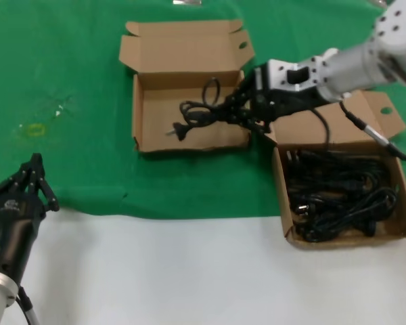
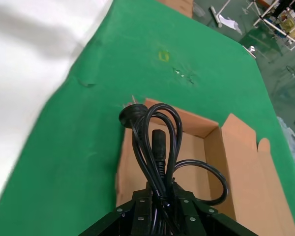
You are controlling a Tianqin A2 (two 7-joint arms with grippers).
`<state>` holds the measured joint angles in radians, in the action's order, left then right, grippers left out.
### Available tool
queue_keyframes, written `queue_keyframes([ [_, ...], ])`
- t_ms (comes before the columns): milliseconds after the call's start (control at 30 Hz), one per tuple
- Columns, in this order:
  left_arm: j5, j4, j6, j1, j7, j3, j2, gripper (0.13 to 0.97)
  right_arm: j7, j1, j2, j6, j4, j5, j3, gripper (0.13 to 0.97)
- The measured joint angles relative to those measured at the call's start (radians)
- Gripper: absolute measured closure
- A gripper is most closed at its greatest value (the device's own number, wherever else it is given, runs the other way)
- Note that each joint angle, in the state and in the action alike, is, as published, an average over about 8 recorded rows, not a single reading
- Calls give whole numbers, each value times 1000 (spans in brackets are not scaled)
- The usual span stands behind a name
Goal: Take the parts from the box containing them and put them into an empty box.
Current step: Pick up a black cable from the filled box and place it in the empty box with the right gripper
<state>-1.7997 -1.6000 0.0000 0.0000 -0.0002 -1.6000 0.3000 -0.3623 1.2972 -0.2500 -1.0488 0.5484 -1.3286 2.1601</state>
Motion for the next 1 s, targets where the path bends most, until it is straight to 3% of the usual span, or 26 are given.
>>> queue_keyframes([
  [267,0,0,0,0,0,0,0,953,-221,94,151,127,-338,-34,-40,882],
  [433,0,0,0,0,0,0,0,953,-307,122,207,196,-461,-56,-69,882],
  [700,0,0,0,0,0,0,0,953,-360,121,243,277,-511,-84,-85,882],
  [1000,0,0,0,0,0,0,0,953,-378,97,249,352,-499,-164,-31,882],
])
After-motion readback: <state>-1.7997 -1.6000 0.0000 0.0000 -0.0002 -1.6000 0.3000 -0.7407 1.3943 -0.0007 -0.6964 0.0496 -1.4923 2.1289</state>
